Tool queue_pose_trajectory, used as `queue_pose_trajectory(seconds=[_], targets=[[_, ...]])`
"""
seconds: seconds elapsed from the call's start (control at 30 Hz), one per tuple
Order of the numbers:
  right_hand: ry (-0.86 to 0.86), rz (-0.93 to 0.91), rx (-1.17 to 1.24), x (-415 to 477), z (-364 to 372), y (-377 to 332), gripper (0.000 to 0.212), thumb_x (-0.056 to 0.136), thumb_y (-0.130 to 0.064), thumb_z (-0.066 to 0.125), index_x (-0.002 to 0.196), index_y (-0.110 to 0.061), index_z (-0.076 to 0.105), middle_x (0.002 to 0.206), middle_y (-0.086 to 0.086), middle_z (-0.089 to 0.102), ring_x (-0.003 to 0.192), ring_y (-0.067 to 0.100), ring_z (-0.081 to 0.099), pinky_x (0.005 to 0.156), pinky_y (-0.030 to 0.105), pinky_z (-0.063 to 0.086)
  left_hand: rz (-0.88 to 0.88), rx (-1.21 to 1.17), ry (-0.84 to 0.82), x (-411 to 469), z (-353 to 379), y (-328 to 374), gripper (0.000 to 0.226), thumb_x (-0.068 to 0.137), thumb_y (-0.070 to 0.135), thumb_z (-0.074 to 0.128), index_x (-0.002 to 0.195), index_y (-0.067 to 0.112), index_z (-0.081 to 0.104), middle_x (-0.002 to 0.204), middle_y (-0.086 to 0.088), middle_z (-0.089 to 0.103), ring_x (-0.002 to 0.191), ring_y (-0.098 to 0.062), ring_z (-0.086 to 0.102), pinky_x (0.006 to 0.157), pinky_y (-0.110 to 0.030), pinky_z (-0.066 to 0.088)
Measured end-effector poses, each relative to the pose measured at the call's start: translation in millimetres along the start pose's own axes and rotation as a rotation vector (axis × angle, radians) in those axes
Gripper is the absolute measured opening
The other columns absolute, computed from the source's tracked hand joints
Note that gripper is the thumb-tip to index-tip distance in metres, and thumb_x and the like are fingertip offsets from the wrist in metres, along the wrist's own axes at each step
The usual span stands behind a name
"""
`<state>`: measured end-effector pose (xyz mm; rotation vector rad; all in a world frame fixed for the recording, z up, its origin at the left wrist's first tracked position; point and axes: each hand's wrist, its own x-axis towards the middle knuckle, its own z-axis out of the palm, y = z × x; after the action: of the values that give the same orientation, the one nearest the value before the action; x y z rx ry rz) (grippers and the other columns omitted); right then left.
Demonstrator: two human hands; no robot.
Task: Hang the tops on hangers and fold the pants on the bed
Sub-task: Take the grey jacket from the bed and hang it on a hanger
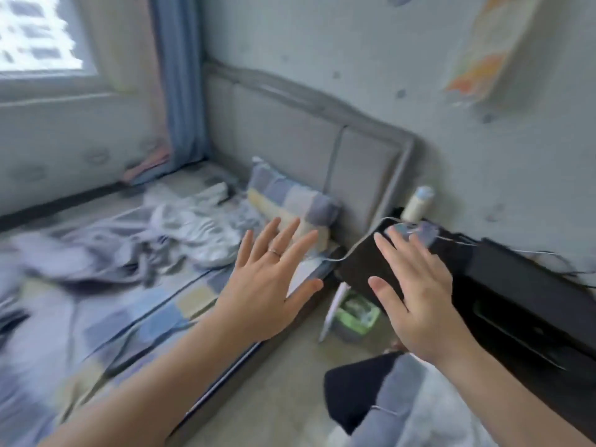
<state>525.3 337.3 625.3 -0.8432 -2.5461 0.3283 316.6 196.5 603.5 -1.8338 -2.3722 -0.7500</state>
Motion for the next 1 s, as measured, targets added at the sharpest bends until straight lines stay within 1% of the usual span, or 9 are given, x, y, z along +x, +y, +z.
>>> queue_pose_trajectory(seconds=[0.17,0.3,0.37,0.5,0.57,0.67,0.8,0.93,1.0], targets=[[-0.202,-0.059,0.188,46.5,110.1,-64.8,0.062,0.094,-0.055,0.038,0.153,-0.035,0.035,0.162,-0.011,0.029,0.154,0.02,0.018,0.121,0.054,0.018,-0.378,0.04,-0.082,-76.9,17.7,-101.9,0.067,0.1,0.065,0.031,0.159,0.043,0.009,0.169,0.013,-0.002,0.155,-0.014,-0.013,0.125,-0.045,-0.005],[-0.371,-0.126,0.271,91.1,181.5,-100.0,0.063,0.093,-0.057,0.035,0.153,-0.037,0.033,0.162,-0.011,0.028,0.153,0.017,0.019,0.122,0.051,0.016,-0.642,0.002,-0.112,-111.6,27.3,-165.4,0.066,0.1,0.065,0.03,0.159,0.043,0.009,0.169,0.015,-0.002,0.155,-0.012,-0.012,0.125,-0.042,-0.005],[-0.46,-0.15,0.292,115.3,215.0,-112.4,0.059,0.098,-0.064,0.03,0.152,-0.042,0.028,0.163,-0.015,0.024,0.153,0.014,0.015,0.122,0.047,0.012,-0.746,-0.005,-0.122,-121.3,32.4,-195.6,0.067,0.099,0.068,0.026,0.159,0.043,0.009,0.169,0.015,-0.002,0.155,-0.012,-0.012,0.125,-0.041,-0.003],[-0.62,-0.214,0.303,171.2,273.7,-129.6,0.068,0.088,-0.069,0.026,0.152,-0.047,0.025,0.162,-0.019,0.022,0.153,0.009,0.011,0.121,0.043,0.011,-0.91,-0.024,-0.092,-119.2,41.1,-257.1,0.065,0.1,0.065,0.031,0.159,0.041,0.016,0.169,0.012,0.008,0.155,-0.013,-0.003,0.126,-0.043,0.005],[-0.694,-0.239,0.296,203.8,299.7,-137.2,0.065,0.09,-0.066,0.029,0.152,-0.046,0.028,0.162,-0.018,0.025,0.152,0.01,0.014,0.12,0.041,0.012,-0.989,-0.048,-0.071,-112.8,43.4,-285.9,0.063,0.101,0.061,0.035,0.158,0.038,0.023,0.168,0.01,0.015,0.155,-0.014,0.003,0.125,-0.041,0.009],[-0.805,-0.278,0.261,248.3,337.3,-148.5,0.057,0.1,-0.054,0.04,0.154,-0.04,0.03,0.161,-0.017,0.028,0.151,0.012,0.018,0.119,0.04,0.016,-1.105,-0.082,-0.031,-106.0,45.3,-320.9,0.059,0.102,0.057,0.04,0.156,0.036,0.03,0.165,0.008,0.024,0.154,-0.017,0.011,0.124,-0.04,0.014],[-0.922,-0.348,0.226,292.4,384.7,-167.0,0.053,0.102,-0.047,0.046,0.152,-0.039,0.033,0.158,-0.015,0.034,0.148,0.012,0.024,0.118,0.041,0.021,-1.243,-0.124,0.006,-103.5,46.9,-357.2,0.056,0.101,0.057,0.043,0.153,0.039,0.033,0.165,0.007,0.025,0.153,-0.017,0.015,0.123,-0.041,0.016],[-0.994,-0.417,0.212,313.5,427.5,-203.5,0.052,0.102,-0.043,0.05,0.151,-0.037,0.036,0.155,-0.014,0.039,0.145,0.01,0.029,0.116,0.039,0.023,-1.379,-0.135,0.037,-119.9,44.9,-389.9,0.058,0.102,0.055,0.043,0.155,0.034,0.033,0.164,0.008,0.026,0.153,-0.014,0.015,0.123,-0.038,0.017],[-1.022,-0.46,0.198,315.4,447.5,-227.3,0.052,0.102,-0.044,0.048,0.152,-0.039,0.035,0.155,-0.015,0.038,0.145,0.01,0.028,0.116,0.039,0.022,-1.422,-0.14,0.046,-134.9,41.2,-405.9,0.059,0.102,0.054,0.045,0.155,0.032,0.033,0.164,0.008,0.027,0.152,-0.015,0.017,0.123,-0.037,0.017]])
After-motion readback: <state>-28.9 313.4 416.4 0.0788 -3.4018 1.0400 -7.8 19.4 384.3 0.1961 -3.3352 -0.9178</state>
